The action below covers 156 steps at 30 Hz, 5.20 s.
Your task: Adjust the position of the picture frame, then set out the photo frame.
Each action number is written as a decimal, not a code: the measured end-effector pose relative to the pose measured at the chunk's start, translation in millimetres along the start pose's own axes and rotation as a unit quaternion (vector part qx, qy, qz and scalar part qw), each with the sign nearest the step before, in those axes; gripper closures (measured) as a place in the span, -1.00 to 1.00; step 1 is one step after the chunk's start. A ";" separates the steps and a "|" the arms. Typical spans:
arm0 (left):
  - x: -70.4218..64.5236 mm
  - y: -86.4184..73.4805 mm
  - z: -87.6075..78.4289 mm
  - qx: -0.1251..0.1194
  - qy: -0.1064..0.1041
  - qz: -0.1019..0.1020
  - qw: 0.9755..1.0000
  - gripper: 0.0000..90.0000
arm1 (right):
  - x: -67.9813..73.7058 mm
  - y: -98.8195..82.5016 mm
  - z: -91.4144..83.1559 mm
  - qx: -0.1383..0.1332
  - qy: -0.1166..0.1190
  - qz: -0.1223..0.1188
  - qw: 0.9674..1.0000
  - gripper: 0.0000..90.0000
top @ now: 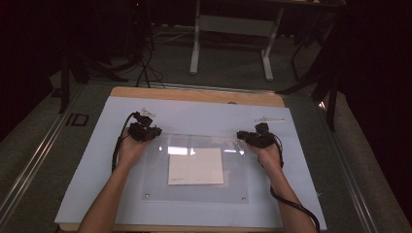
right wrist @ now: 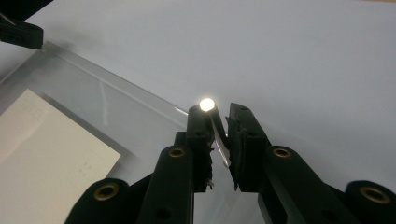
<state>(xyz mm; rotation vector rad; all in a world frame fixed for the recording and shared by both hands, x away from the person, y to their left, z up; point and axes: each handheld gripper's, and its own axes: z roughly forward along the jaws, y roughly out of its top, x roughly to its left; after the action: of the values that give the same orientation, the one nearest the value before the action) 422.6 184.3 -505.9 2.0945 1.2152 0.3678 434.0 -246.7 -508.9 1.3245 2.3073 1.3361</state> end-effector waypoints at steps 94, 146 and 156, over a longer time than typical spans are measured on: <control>-1.8 -34.1 -8.9 -0.153 0.001 -0.034 0.988 0.84 | 7.3 -12.4 -1.9 -0.053 -0.040 -0.035 0.997 0.84; 32.1 1.6 18.8 -0.088 -0.060 -0.176 0.979 0.91 | -18.9 19.4 22.0 -0.006 -0.024 0.091 0.996 0.89; 31.7 3.4 20.0 -0.083 -0.054 -0.183 0.978 0.91 | -15.4 17.8 12.9 -0.016 -0.036 0.061 0.997 0.63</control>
<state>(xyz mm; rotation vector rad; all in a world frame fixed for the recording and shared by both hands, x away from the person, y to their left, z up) 452.3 201.8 -521.0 1.6842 1.4187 0.1758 460.8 -246.7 -507.0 1.4994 2.1805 1.3297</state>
